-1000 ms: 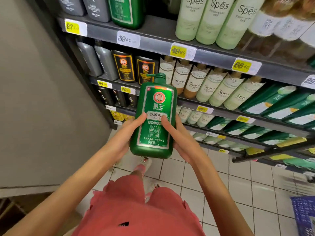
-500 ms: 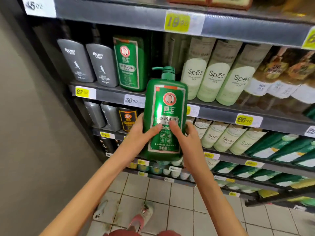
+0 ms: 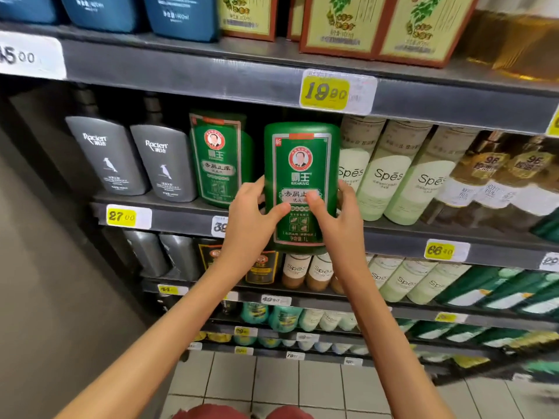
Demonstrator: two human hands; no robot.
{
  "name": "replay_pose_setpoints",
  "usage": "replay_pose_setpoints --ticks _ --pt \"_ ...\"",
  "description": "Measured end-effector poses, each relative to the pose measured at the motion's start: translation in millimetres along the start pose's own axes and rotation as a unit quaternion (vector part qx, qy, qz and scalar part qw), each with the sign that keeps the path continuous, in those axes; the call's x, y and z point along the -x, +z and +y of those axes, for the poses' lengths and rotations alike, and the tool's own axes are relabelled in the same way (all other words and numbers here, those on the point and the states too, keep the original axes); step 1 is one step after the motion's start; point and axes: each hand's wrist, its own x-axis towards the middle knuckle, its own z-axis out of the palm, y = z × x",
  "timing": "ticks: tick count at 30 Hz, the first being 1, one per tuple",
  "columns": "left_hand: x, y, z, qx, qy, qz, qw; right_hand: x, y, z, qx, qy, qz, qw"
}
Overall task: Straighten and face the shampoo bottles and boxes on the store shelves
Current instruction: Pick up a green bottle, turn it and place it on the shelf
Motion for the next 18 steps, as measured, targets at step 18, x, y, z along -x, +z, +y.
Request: replay_pose_setpoints --ticks 18 --pt "-23.8 16.8 -28.2 0.033 0.071 0.122 0.989 -23.6 28.3 19.5 0.139 -0.079 0.089 0.983"
